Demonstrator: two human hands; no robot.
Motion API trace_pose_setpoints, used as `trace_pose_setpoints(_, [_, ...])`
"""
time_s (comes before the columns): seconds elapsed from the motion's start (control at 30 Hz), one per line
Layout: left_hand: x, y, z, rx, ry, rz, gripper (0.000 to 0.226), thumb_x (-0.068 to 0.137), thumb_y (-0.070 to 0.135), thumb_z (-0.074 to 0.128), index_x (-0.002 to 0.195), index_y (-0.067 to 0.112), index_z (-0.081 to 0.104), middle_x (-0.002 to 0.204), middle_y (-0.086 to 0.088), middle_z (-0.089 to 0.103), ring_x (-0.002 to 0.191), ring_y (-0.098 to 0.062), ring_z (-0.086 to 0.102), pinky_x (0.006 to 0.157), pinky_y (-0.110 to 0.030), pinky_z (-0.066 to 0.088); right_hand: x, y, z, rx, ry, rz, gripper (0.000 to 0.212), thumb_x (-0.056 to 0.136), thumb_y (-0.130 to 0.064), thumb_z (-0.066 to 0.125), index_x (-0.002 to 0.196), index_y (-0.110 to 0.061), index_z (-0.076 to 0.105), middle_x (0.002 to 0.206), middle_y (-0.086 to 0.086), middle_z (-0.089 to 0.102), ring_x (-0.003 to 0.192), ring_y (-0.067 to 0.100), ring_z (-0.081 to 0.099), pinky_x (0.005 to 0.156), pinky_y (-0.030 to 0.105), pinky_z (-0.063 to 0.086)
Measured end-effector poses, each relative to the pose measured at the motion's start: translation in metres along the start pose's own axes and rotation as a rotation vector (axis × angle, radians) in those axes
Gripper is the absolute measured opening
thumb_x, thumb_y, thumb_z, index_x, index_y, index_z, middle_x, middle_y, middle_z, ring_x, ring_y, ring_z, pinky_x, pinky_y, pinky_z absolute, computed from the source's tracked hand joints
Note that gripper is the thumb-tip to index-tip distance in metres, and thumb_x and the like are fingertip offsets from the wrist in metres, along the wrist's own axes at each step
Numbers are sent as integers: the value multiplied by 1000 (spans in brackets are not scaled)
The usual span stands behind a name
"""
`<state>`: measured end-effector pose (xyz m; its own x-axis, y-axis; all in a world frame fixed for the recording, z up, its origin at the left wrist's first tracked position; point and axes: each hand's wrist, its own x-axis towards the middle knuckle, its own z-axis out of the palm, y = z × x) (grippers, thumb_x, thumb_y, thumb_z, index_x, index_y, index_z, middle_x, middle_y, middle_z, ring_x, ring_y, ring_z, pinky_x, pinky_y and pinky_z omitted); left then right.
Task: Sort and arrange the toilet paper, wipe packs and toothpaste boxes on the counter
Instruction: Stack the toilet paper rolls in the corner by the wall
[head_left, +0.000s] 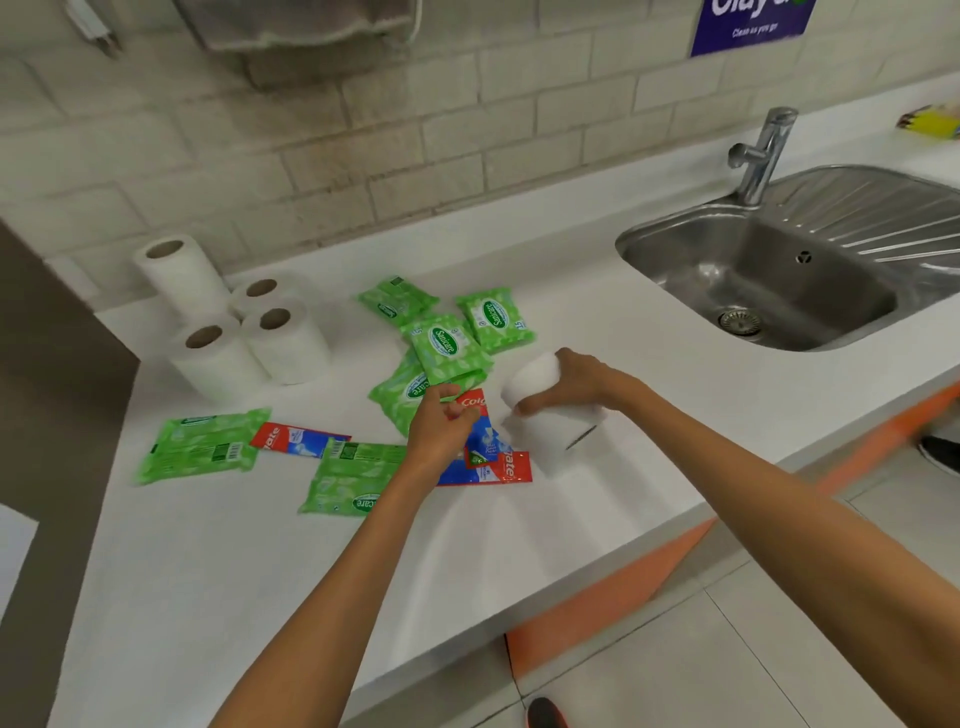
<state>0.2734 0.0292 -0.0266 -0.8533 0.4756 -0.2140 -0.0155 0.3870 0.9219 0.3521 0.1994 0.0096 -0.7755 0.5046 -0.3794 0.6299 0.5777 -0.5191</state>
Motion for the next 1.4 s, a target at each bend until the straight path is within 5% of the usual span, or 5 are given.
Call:
trace_pose_setpoints(0.37, [20, 31, -63, -181, -41, 48, 59, 84, 33, 64, 134, 16, 37, 123, -10, 58, 105, -17, 60, 73, -24, 53, 36, -108, 3, 630, -138, -322, 21, 74, -41, 74, 86, -28, 62, 83, -9, 69, 68, 3, 66, 48, 13, 49])
trace_pose_setpoints(0.87, [122, 48, -162, -38, 401, 157, 72, 67, 25, 81, 126, 13, 41, 114, -4, 63, 99, -18, 63, 83, -32, 55, 125, -249, 18, 615, -211, -494, 78, 67, -30, 81, 130, -8, 40, 124, 6, 59, 112, 22, 59, 96, 39, 50])
trace_pose_setpoints(1.07, [162, 47, -198, 37, 519, 127, 54, 64, 25, 80, 109, 22, 49, 100, 5, 61, 97, -18, 60, 75, -33, 55, 153, -274, 11, 535, -373, -571, 64, 79, -41, 68, 133, -21, 42, 120, -5, 59, 95, 3, 59, 65, 15, 44])
trace_pose_setpoints(1.23, [195, 47, -217, 48, 722, 69, 66, 57, 33, 81, 114, 21, 50, 111, 0, 63, 103, -22, 60, 83, -36, 54, 176, -271, 15, 516, -327, -501, 76, 80, -51, 62, 143, -26, 29, 136, 2, 49, 125, 20, 47, 104, 34, 39])
trace_pose_setpoints(1.4, [223, 39, -222, 74, 888, 77, 80, 61, 29, 80, 126, 5, 41, 126, -11, 53, 116, -31, 51, 85, -33, 44, 190, -259, 16, 615, -319, -447, 60, 84, -44, 61, 136, -24, 40, 129, 5, 55, 111, 18, 53, 89, 27, 37])
